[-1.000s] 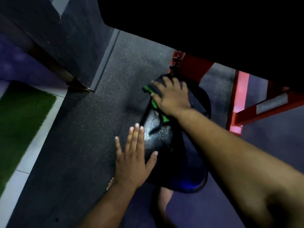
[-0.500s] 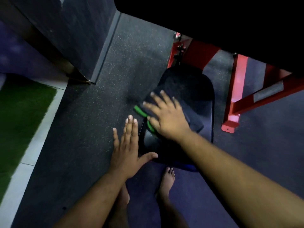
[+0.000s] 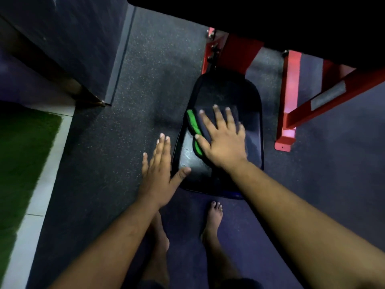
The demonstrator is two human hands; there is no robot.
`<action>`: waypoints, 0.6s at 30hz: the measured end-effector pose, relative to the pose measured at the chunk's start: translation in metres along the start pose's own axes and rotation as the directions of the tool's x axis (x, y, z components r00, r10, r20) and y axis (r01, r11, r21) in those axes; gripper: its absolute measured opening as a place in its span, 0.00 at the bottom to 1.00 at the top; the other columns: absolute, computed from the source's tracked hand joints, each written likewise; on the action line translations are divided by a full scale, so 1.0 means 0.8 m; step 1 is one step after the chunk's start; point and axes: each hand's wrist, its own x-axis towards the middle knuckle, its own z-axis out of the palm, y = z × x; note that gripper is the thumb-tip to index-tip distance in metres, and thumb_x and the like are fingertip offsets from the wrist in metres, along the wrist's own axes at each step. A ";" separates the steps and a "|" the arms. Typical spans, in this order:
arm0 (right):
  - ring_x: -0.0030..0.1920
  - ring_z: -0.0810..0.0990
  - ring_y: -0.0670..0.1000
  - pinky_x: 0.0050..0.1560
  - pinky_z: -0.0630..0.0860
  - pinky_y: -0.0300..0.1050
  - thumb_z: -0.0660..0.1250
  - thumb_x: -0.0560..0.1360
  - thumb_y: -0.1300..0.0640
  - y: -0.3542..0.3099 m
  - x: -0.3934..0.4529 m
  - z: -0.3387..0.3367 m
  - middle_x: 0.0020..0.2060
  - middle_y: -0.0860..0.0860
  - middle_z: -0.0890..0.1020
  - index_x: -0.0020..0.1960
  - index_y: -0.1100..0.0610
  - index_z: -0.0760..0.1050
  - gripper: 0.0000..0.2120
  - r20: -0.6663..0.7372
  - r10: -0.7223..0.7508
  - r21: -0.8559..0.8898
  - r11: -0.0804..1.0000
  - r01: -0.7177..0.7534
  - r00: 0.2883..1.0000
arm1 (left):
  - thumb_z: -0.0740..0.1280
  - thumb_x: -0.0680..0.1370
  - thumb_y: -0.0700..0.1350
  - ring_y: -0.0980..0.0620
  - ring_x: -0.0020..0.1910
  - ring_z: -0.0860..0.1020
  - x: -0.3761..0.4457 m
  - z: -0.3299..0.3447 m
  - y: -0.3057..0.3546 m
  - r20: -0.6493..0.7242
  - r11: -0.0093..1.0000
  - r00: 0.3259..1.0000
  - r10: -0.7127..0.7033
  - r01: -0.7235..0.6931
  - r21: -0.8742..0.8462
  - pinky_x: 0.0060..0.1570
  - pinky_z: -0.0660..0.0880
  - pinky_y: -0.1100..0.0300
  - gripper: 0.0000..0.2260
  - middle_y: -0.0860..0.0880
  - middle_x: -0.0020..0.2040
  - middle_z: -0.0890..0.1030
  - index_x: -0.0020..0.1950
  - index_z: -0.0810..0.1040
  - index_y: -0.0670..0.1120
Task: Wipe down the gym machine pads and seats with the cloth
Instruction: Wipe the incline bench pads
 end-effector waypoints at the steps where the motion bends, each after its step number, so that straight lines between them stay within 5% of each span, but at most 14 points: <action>1: 0.82 0.49 0.57 0.74 0.57 0.69 0.52 0.79 0.34 -0.001 -0.021 0.005 0.83 0.48 0.52 0.81 0.36 0.49 0.32 0.007 -0.069 -0.005 0.998 0.070 0.998 | 0.42 0.74 0.78 0.55 0.83 0.43 -0.002 0.002 0.002 -0.011 1.000 1.000 -0.006 0.005 -0.031 0.80 0.40 0.44 0.47 0.54 0.83 0.39 0.83 0.39 0.50; 4: 0.81 0.57 0.56 0.73 0.61 0.66 0.57 0.77 0.38 0.030 -0.124 0.015 0.82 0.47 0.57 0.81 0.38 0.54 0.33 0.066 -0.291 -0.047 0.955 0.295 0.954 | 0.41 0.73 0.79 0.56 0.82 0.43 -0.005 0.008 0.015 0.006 0.998 1.000 -0.010 0.010 -0.064 0.80 0.41 0.43 0.47 0.54 0.83 0.40 0.83 0.40 0.51; 8: 0.79 0.62 0.59 0.74 0.56 0.73 0.58 0.78 0.36 0.104 -0.179 0.021 0.80 0.53 0.63 0.82 0.42 0.54 0.35 -0.006 -0.259 -0.222 0.942 0.252 0.966 | 0.40 0.71 0.80 0.58 0.82 0.43 -0.005 0.006 0.033 0.028 0.994 0.999 0.034 -0.031 -0.108 0.80 0.42 0.41 0.47 0.57 0.82 0.40 0.81 0.38 0.52; 14: 0.81 0.51 0.65 0.72 0.52 0.79 0.61 0.78 0.35 -0.044 -0.102 0.034 0.83 0.54 0.53 0.82 0.41 0.53 0.37 0.063 -0.488 -0.182 0.852 0.491 0.871 | 0.44 0.74 0.78 0.64 0.80 0.45 -0.011 -0.004 0.007 -0.149 0.978 0.989 -0.018 -0.014 -0.206 0.79 0.44 0.46 0.48 0.56 0.82 0.45 0.84 0.47 0.47; 18: 0.82 0.52 0.60 0.75 0.56 0.71 0.68 0.73 0.40 -0.022 -0.098 0.035 0.83 0.51 0.55 0.81 0.39 0.55 0.40 0.034 -0.518 -0.156 0.842 0.517 0.855 | 0.41 0.73 0.79 0.60 0.80 0.47 -0.025 -0.010 -0.004 -0.063 0.990 0.995 -0.080 0.072 -0.125 0.80 0.46 0.42 0.48 0.55 0.83 0.44 0.84 0.46 0.49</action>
